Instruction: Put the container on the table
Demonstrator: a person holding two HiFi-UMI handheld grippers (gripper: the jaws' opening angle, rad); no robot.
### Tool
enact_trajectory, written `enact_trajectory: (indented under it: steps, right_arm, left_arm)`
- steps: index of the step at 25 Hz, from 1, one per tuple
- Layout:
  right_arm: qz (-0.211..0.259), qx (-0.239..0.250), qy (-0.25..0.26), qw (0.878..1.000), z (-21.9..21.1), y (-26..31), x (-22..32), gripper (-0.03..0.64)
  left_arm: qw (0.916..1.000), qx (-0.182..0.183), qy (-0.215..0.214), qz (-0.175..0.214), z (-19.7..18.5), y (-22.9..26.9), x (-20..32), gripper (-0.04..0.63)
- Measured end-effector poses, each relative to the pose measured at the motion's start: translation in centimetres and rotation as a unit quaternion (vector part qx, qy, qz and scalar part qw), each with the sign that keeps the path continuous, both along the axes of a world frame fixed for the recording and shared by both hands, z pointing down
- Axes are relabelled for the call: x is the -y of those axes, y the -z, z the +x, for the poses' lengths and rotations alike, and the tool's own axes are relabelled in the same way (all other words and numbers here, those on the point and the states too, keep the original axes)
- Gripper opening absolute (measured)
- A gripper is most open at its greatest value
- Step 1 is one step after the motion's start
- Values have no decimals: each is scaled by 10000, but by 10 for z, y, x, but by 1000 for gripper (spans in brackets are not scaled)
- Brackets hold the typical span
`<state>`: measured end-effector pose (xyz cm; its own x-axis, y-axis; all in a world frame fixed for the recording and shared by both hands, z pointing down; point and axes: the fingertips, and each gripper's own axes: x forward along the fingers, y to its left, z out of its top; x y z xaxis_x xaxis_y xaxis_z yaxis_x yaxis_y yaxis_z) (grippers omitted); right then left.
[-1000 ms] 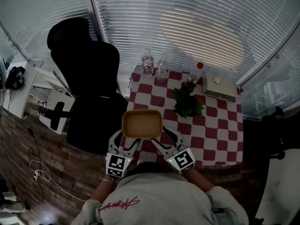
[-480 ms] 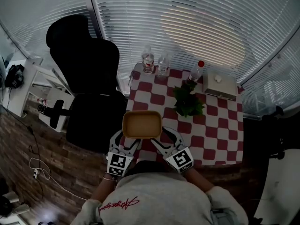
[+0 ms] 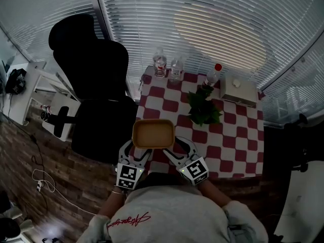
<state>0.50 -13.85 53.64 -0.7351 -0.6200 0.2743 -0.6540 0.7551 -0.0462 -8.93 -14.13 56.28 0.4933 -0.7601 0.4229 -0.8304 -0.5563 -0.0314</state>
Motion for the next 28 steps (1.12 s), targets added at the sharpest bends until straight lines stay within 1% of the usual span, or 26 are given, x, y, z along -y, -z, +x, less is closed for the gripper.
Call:
enact_trajectory:
  steps: [28]
  right_arm:
    - [-550, -194, 69, 9983, -1, -43, -10, 246]
  left_arm:
    - [9990, 292, -71, -320, -3, -37, -10, 308]
